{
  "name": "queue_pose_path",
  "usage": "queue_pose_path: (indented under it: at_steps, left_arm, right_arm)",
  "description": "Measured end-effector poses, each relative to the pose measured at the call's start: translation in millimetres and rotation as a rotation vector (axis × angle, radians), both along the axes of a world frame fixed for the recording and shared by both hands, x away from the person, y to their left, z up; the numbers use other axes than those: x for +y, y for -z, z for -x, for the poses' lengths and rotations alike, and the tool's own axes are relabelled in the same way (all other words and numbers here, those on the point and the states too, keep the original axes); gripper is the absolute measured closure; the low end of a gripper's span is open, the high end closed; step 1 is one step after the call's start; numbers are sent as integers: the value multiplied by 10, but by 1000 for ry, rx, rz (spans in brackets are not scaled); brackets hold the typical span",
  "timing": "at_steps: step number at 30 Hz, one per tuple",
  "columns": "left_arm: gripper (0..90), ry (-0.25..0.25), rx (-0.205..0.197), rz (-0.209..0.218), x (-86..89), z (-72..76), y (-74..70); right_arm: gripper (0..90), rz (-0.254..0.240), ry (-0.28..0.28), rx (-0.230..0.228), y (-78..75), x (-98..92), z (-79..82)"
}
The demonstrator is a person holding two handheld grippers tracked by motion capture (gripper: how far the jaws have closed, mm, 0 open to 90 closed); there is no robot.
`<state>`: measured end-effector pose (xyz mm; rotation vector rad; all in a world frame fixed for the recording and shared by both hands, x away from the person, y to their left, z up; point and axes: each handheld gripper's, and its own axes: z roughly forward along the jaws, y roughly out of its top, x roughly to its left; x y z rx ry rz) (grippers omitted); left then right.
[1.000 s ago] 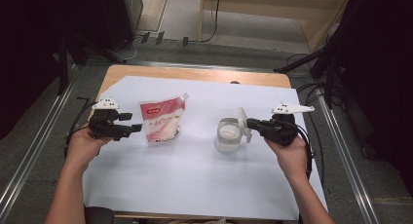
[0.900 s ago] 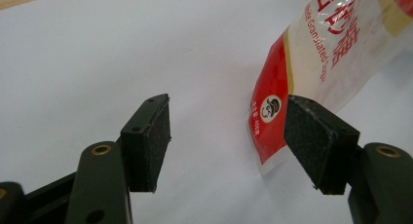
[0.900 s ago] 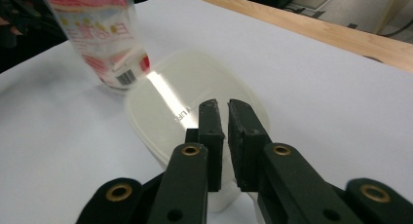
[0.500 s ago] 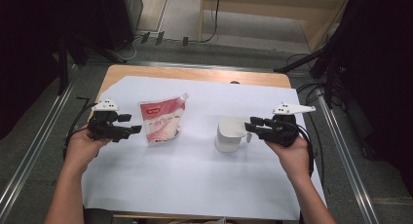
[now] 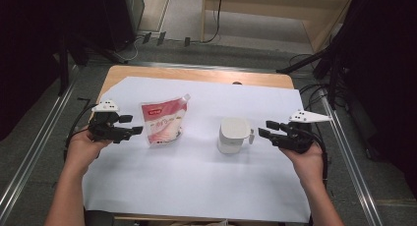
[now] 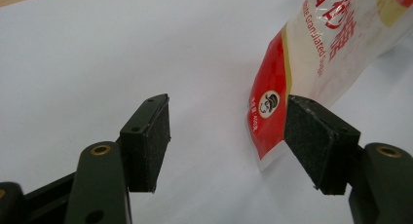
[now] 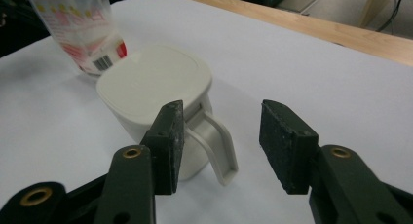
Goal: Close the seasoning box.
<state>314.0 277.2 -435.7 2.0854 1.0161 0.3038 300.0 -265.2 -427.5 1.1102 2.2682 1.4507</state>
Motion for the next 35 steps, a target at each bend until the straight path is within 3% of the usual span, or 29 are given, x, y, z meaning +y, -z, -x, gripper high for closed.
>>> queue_pose_path:
  at_steps: [8, 13, 15, 17, 21, 24, 35]
  left_arm:
    - [346, 4, 1, 0, 16, 2, -8]
    - [345, 0, 2, 4, 6, 1, 0]
    - [345, 5, -7, 5, -4, 0, 8]
    - [345, 8, 2, 0, -9, -1, 7]
    - [319, 0, 9, 31, -21, -13, 24]
    - [318, 7, 12, 18, -20, -16, 27]
    - [318, 7, 15, 39, -2, -23, 38]
  right_arm:
    - [462, 19, 31, -10, 137, -167, 81]
    - [451, 3, 48, -5, 210, -230, 98]
    - [451, 14, 56, 18, 240, -240, 86]
    - [451, 23, 68, 13, 262, -247, 78]
    - [451, 29, 94, 24, 312, -288, 43]
    - [451, 34, 112, 41, 353, -310, 20]
    - [452, 47, 116, 41, 385, -275, 4]
